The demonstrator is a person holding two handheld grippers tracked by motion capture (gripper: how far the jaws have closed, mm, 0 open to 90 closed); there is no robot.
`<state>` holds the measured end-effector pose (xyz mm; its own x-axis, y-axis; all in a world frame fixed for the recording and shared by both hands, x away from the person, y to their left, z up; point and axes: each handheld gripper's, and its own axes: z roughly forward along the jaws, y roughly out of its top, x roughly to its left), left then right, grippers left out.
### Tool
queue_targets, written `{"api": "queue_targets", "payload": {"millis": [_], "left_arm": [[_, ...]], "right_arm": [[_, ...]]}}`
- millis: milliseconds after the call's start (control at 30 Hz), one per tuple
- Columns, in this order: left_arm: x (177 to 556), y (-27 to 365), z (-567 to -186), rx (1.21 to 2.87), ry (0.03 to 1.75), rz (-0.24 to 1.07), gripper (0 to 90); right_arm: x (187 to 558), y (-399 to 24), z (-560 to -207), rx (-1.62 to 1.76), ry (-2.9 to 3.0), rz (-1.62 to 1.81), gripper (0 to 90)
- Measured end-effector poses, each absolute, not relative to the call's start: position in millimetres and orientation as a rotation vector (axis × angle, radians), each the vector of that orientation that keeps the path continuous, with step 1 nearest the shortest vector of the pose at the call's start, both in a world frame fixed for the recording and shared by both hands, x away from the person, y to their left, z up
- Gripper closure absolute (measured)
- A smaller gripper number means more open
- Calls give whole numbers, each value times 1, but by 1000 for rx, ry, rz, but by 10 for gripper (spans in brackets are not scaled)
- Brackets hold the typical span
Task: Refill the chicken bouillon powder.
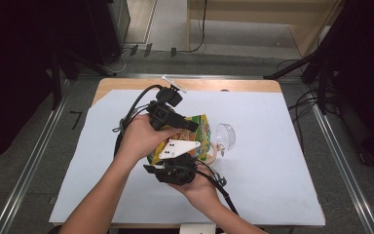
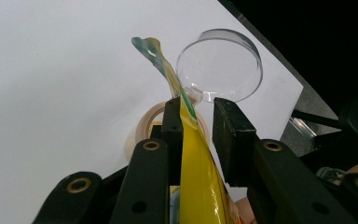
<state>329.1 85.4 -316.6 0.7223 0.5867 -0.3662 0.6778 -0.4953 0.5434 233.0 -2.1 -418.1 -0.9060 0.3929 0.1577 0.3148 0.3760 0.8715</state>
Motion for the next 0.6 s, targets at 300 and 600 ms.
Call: {"api": "queue_targets", "payload": {"millis": [300,600], "left_arm": [[329,85,-317,2239,956,-172,749],[329,86,-317,2241,954,-175,749]], "right_arm": [[233,-2,-418,667,2554,1580,731],[232,-2,-419,666,2553,1580,732]]}}
